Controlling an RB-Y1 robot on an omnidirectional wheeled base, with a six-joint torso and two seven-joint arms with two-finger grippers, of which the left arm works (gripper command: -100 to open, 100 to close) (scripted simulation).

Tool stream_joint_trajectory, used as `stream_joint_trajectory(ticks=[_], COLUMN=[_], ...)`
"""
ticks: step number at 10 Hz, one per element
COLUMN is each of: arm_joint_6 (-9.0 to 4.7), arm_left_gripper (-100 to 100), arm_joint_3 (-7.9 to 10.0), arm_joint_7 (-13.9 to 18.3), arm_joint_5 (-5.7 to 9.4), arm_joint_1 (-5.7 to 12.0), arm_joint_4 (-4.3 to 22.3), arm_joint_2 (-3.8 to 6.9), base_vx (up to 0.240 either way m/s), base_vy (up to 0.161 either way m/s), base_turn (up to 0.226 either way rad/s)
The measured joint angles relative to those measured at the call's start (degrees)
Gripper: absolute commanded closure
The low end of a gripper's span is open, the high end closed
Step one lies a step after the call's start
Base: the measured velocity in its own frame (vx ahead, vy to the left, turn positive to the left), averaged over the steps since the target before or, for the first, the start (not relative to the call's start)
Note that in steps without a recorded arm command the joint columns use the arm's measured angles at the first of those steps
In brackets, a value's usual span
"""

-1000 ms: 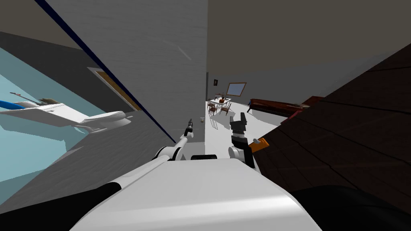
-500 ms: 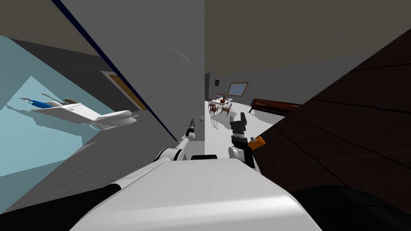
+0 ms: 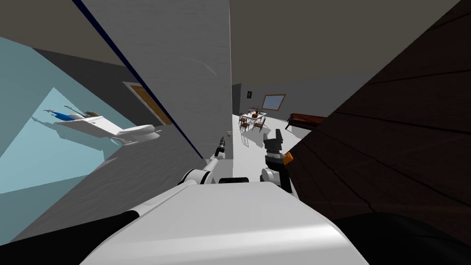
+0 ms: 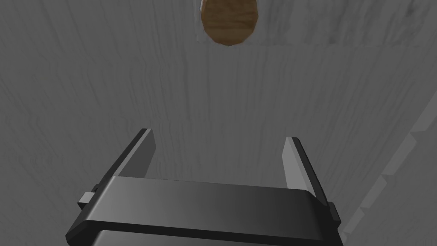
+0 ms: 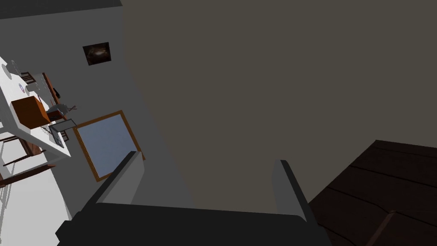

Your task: Push the door open

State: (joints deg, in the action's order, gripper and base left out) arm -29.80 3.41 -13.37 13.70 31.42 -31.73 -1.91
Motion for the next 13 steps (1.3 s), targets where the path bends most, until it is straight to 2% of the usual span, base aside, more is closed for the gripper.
stream_joint_trajectory(ticks=[2,13], arm_joint_6=[0.25,0.38], arm_left_gripper=[-100,-100], arm_joint_3=[-0.18,-0.36], arm_joint_7=[0.02,0.09], arm_joint_5=[-0.03,-0.07], arm_joint_1=[-0.10,-0.24], arm_joint_4=[-0.33,-0.58], arm_joint_2=[-0.65,-0.95], base_vx=[-0.002,-0.004], base_vy=[-0.009,-0.029], base_turn=[0.011,0.014])
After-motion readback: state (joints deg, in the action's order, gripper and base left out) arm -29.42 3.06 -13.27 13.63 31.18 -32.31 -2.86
